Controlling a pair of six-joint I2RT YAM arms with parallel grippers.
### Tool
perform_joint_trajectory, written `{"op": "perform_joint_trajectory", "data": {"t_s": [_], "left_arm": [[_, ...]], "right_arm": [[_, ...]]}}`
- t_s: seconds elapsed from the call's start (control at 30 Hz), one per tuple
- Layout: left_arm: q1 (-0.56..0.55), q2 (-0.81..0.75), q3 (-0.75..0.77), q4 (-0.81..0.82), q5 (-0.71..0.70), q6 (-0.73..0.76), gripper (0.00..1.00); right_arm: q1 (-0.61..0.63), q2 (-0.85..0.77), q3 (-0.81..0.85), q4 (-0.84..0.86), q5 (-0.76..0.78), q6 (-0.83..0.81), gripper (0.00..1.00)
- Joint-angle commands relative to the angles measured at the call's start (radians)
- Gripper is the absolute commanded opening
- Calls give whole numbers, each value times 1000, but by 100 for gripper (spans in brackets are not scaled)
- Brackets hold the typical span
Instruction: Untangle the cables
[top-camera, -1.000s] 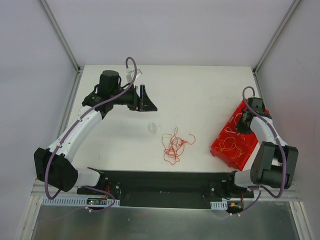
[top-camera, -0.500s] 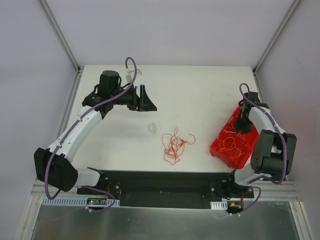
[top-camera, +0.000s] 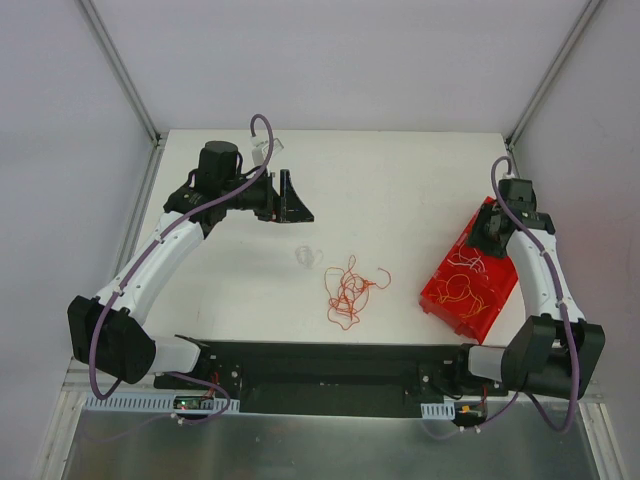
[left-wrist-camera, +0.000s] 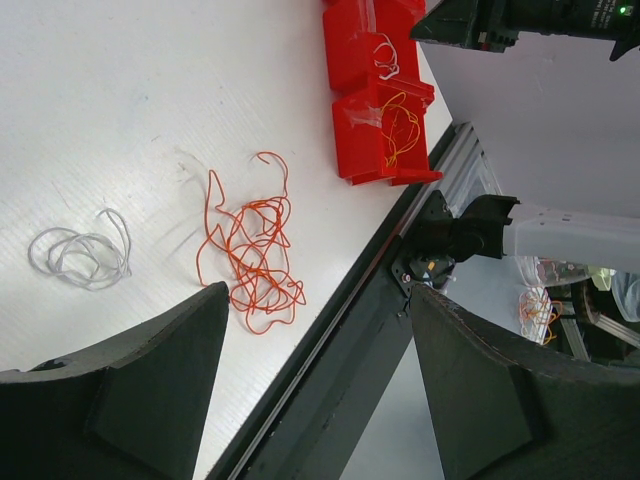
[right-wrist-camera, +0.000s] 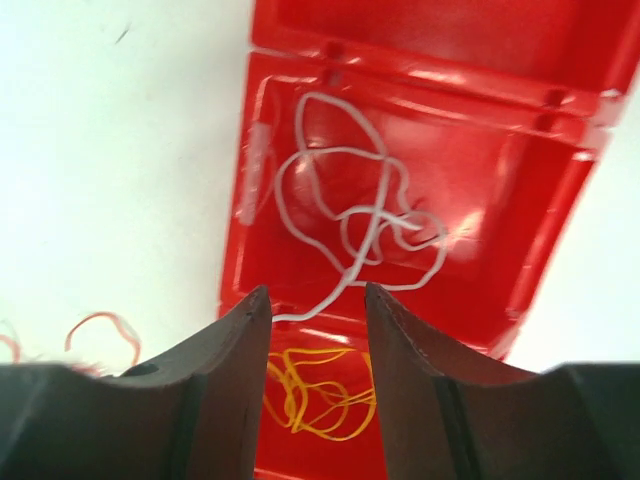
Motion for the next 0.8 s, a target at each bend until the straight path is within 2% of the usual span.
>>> {"op": "perform_joint_trajectory", "data": {"t_s": [0.0,0.2,0.3,0.77], "left_arm": [[-11,-27,12,4,25,21,72],[-11,-28,9,7,14,24,72],[-11,-25,8,7,11,22,72],[-11,-25,9,7,19,21,73]], "right_arm": [[12,-21,-50,37,-145,120,43],[12,-19,-118,121,-72,263,38],[12,2,-117,102,-53,315,38],[14,2,-144,98,36,364,37]]}}
